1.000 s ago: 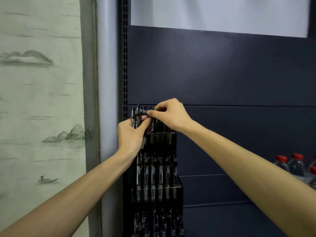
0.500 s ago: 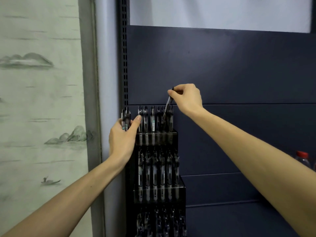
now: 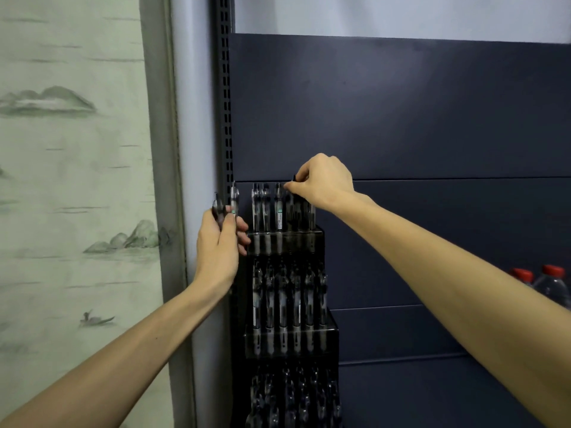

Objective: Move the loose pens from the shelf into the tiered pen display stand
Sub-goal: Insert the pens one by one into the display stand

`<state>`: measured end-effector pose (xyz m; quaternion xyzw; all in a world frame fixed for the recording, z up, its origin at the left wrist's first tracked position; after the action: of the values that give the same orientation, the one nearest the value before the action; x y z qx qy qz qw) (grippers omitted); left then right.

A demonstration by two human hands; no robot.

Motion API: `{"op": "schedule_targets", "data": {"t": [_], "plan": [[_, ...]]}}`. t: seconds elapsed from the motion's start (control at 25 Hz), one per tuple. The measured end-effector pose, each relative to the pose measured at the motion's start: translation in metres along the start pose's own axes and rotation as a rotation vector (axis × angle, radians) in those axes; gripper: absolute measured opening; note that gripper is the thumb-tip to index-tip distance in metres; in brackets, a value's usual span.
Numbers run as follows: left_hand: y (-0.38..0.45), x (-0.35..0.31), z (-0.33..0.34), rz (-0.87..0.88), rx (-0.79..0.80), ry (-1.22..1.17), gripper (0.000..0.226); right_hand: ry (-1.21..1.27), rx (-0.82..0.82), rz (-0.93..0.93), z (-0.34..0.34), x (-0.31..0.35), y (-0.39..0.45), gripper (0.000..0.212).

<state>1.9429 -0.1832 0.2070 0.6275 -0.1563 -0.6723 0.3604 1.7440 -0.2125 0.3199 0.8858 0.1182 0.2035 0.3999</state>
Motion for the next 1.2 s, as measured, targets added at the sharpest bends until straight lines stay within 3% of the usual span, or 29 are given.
{"op": "schedule_targets", "data": {"t": [0.32, 0.44, 0.52, 0.6, 0.72, 0.84, 0.96, 1.2], "plan": [[0.003, -0.008, 0.010, 0.013, 0.106, -0.053, 0.017, -0.051, 0.085, 0.005, 0.014, 0.011, -0.005, 0.036], [0.005, -0.015, 0.010, 0.011, 0.114, -0.058, 0.017, -0.103, -0.071, -0.079, 0.000, 0.011, -0.017, 0.040], [0.003, -0.016, 0.013, 0.011, 0.118, -0.052, 0.015, 0.088, -0.143, -0.135, -0.012, 0.016, -0.025, 0.039], [-0.001, -0.017, 0.019, 0.010, 0.138, -0.027, 0.012, 0.212, -0.063, -0.199, -0.014, 0.027, -0.029, 0.044], [-0.007, -0.018, 0.028, 0.015, 0.190, -0.034, 0.013, 0.200, 0.031, -0.251, -0.005, 0.036, -0.034, 0.044], [-0.007, -0.017, 0.030, 0.034, 0.204, -0.045, 0.014, 0.437, 0.103, -0.153, -0.005, 0.027, -0.034, 0.024], [-0.003, -0.015, 0.021, 0.026, 0.126, -0.059, 0.015, 0.652, -0.033, 0.034, -0.017, 0.004, -0.024, 0.020], [0.007, -0.005, 0.007, 0.030, 0.077, 0.159, 0.017, 0.493, -0.208, 0.054, -0.027, -0.009, -0.016, 0.019]]}}
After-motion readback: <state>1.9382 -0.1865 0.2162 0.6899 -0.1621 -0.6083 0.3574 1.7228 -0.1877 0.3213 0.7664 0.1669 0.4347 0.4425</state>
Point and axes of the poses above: each hand's wrist, its own y-axis towards the middle knuckle, its own z-axis out of the palm, x = y × z, the point moved 5 cm from there along y, towards the middle knuckle, and after that the axes turned 1 degree about y, right-handed, at the moved point
